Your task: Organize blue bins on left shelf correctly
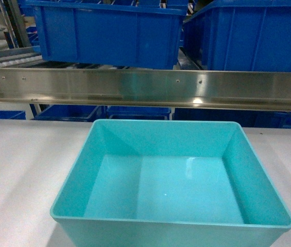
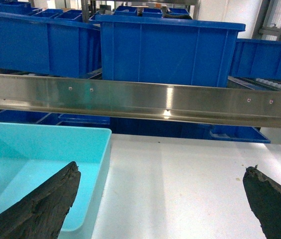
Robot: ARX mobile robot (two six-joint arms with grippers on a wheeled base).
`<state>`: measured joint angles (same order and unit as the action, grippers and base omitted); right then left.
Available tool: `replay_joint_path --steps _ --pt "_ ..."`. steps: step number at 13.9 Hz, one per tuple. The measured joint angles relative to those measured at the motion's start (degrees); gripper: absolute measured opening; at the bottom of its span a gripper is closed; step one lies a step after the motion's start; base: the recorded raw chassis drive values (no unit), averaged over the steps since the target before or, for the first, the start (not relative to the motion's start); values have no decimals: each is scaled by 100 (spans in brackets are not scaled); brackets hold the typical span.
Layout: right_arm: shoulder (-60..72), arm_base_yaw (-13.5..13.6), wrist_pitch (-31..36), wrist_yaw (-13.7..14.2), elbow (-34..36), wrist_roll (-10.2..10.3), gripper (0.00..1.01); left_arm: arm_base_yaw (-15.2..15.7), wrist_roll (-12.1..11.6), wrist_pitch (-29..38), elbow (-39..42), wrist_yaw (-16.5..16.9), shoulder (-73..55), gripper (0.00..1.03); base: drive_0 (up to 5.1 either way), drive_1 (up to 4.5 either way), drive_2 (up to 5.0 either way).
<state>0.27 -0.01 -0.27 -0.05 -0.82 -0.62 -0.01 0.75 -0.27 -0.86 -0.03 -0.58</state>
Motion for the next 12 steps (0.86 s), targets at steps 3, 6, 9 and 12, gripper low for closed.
replay_joint_path --steps 3,6,9,12 --pt "0 0 0 0 0 0 98 0 0 0 0 0 0 98 0 0 0" --pt "0 0 0 0 0 -2 98 0 0 0 0 0 0 98 0 0 0" --pt "0 0 0 0 0 0 98 0 0 0 0 0 0 98 0 0 0" --pt "0 0 0 0 0 0 98 0 0 0 0 0 0 98 0 0 0"
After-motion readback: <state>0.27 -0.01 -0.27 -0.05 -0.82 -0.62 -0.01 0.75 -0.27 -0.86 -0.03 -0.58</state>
